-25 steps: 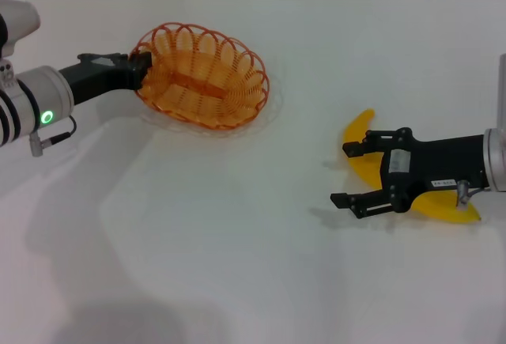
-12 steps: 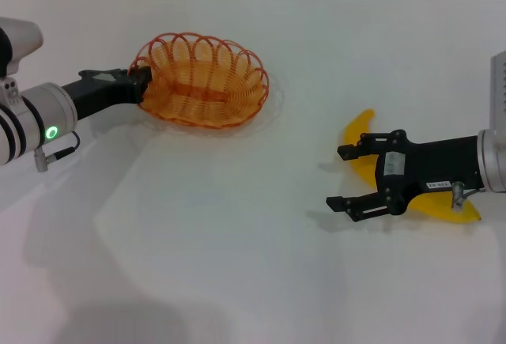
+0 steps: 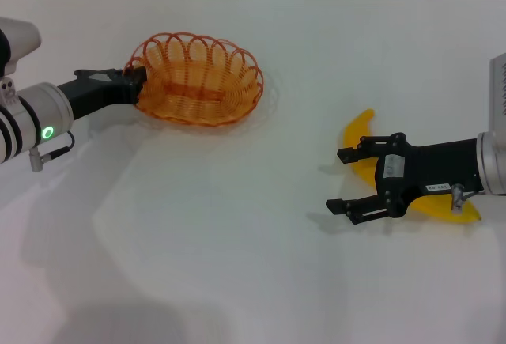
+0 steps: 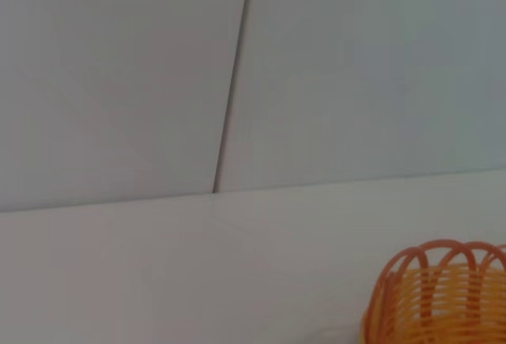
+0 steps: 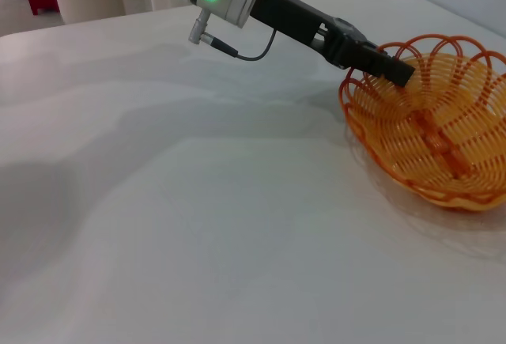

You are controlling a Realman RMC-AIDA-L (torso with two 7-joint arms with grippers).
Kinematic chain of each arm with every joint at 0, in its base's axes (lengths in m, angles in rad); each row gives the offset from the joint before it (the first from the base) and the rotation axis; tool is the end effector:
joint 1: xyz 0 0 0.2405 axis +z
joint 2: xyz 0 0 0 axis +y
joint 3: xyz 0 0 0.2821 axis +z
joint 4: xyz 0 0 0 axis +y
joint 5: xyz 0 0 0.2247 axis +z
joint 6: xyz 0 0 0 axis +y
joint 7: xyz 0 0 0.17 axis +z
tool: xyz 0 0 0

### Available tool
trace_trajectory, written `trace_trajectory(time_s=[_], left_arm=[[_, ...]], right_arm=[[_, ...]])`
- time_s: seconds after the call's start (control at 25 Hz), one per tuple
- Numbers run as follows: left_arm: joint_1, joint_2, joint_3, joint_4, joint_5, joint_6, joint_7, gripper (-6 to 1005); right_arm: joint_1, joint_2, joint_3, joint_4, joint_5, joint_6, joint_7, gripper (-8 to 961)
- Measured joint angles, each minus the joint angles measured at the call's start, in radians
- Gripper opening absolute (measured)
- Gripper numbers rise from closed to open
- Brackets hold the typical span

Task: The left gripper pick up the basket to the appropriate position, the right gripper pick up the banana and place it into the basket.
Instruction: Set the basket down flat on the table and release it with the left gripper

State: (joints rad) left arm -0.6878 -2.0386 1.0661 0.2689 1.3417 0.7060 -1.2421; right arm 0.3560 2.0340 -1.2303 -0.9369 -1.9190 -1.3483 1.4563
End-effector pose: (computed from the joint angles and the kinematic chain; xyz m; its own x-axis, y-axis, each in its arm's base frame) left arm -0.3139 0.4590 -0.0705 0.6766 0.4639 0.5719 0.7352 -0.4688 -0.4895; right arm 0.2918 0.3428 -0.0536 0.9523 -0.2359 -0.1937 -0.2759 -0.9367 -0.2155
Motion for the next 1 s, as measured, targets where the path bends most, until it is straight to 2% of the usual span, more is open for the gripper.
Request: trace_trajectory(time_s=[0.52,0.84,1.0], left_arm=[[-0.004,-0.005,0.053,-0.002,0.004,-0.040,0.034,83],[0.008,-0.005,0.054,0.021,0.003,-0.025,0.083,386],[0.053,-0.006,0.054,0.088,0.003,0.030,0.099,518]], right_arm=[[0.001,-0.001,0.000,0.014,-0.002,0.000,0.001,864],[0.000,0.000,0.002,0.024,-0.012,0.011,0.001,863],[-0.003,0.000,0.007,0.024,-0.012,0.012,0.001,863]])
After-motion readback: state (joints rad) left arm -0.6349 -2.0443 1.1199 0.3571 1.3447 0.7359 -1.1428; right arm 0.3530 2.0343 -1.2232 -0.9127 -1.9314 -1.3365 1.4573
